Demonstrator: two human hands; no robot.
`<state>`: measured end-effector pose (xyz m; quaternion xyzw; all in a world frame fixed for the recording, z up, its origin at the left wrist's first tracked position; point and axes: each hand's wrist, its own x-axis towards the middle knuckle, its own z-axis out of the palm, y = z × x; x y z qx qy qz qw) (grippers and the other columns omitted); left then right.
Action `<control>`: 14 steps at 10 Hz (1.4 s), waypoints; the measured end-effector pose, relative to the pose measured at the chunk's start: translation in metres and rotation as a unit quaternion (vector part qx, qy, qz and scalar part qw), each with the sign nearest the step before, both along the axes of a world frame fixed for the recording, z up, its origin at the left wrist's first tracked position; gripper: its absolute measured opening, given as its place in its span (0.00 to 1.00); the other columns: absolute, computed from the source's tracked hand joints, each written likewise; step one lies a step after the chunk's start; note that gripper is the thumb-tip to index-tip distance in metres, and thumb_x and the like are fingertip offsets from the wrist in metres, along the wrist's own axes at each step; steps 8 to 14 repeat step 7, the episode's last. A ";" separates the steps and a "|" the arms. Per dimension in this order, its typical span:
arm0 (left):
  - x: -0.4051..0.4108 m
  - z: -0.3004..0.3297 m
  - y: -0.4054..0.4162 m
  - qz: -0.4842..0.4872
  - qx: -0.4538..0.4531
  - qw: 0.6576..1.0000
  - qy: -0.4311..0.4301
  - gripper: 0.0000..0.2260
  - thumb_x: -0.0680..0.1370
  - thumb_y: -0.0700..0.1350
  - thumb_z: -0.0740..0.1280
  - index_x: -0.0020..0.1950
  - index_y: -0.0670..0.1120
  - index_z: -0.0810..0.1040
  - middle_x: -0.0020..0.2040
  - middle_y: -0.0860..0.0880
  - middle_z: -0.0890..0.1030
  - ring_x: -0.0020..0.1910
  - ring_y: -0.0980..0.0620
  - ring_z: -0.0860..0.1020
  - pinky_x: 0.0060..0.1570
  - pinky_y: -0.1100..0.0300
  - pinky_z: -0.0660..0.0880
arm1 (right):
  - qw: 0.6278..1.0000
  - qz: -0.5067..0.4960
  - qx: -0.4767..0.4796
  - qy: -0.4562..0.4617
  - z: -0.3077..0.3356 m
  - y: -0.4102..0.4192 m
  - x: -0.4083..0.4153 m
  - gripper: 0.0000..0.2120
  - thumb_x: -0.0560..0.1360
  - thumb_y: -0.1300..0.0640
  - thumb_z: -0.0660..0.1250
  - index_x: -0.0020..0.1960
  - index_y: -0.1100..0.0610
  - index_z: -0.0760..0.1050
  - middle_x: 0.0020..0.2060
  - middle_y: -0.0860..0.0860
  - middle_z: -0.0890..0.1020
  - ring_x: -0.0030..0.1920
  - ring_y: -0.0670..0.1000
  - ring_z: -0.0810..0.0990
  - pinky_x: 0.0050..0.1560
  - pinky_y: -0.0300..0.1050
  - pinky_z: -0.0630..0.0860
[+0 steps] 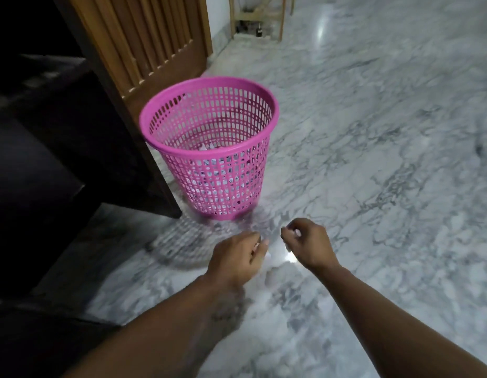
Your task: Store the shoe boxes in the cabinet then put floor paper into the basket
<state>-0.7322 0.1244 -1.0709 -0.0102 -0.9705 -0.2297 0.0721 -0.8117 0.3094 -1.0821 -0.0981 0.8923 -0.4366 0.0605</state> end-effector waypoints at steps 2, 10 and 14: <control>-0.070 0.127 -0.018 0.026 0.112 0.955 0.273 0.11 0.84 0.46 0.57 0.46 0.43 0.72 0.43 0.47 0.75 0.42 0.45 0.75 0.38 0.48 0.71 | 0.965 -0.007 -0.176 0.192 0.128 -0.056 -0.060 0.10 0.78 0.51 0.67 0.41 0.54 0.75 0.36 0.50 0.81 0.39 0.50 0.82 0.42 0.53 0.79; -0.142 0.180 -0.112 0.255 0.001 0.965 0.066 0.08 0.79 0.50 0.63 0.55 0.51 0.78 0.52 0.50 0.82 0.51 0.44 0.81 0.55 0.44 0.79 | 0.979 0.026 0.001 0.203 0.196 -0.145 -0.133 0.29 0.76 0.36 0.60 0.73 0.48 0.70 0.65 0.52 0.80 0.63 0.56 0.80 0.64 0.62 0.77; -0.142 0.180 -0.112 0.255 0.001 0.965 0.066 0.08 0.79 0.50 0.63 0.55 0.51 0.78 0.52 0.50 0.82 0.51 0.44 0.81 0.55 0.44 0.79 | 0.979 0.026 0.001 0.203 0.196 -0.145 -0.133 0.29 0.76 0.36 0.60 0.73 0.48 0.70 0.65 0.52 0.80 0.63 0.56 0.80 0.64 0.62 0.77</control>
